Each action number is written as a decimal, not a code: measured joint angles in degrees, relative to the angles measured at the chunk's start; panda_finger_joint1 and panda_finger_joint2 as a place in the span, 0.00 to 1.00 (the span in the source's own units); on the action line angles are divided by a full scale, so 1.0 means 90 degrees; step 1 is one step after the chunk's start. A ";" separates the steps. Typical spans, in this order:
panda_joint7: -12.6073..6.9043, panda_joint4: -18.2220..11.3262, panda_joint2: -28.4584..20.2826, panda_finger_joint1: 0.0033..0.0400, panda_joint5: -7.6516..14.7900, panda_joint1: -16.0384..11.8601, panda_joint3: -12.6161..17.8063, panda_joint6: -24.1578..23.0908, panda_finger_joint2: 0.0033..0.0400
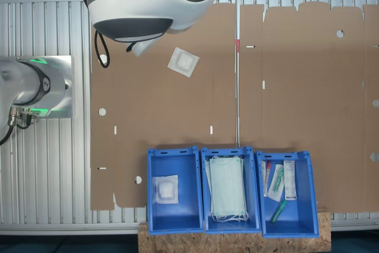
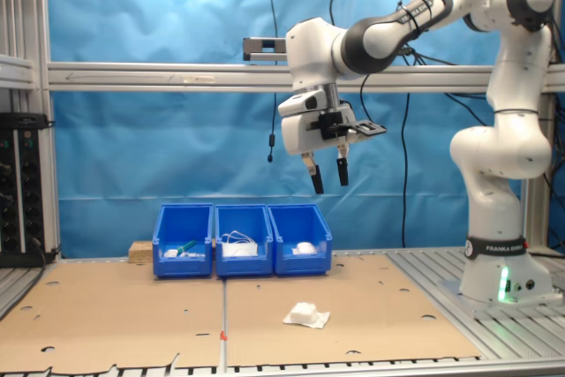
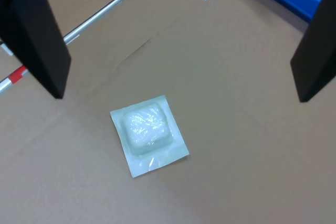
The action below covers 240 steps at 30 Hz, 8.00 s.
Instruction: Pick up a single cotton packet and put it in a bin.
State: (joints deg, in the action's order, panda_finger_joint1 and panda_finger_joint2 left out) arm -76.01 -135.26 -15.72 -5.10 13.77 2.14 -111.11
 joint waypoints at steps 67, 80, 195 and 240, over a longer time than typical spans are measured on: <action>0.0000 0.0000 0.0000 1.00 0.0000 0.0000 0.0000 0.0000 1.00; 0.0000 0.0000 0.0000 1.00 0.0000 0.0000 0.0000 0.0000 1.00; 0.0000 -0.0732 0.2528 1.00 0.2533 -0.0001 -0.0101 -0.3933 1.00; 0.0000 -0.0634 0.4117 1.00 0.2804 -0.0005 0.0125 -0.5277 1.00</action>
State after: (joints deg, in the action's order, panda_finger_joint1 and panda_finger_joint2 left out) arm -76.01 -140.96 21.34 20.13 13.73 3.27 -158.61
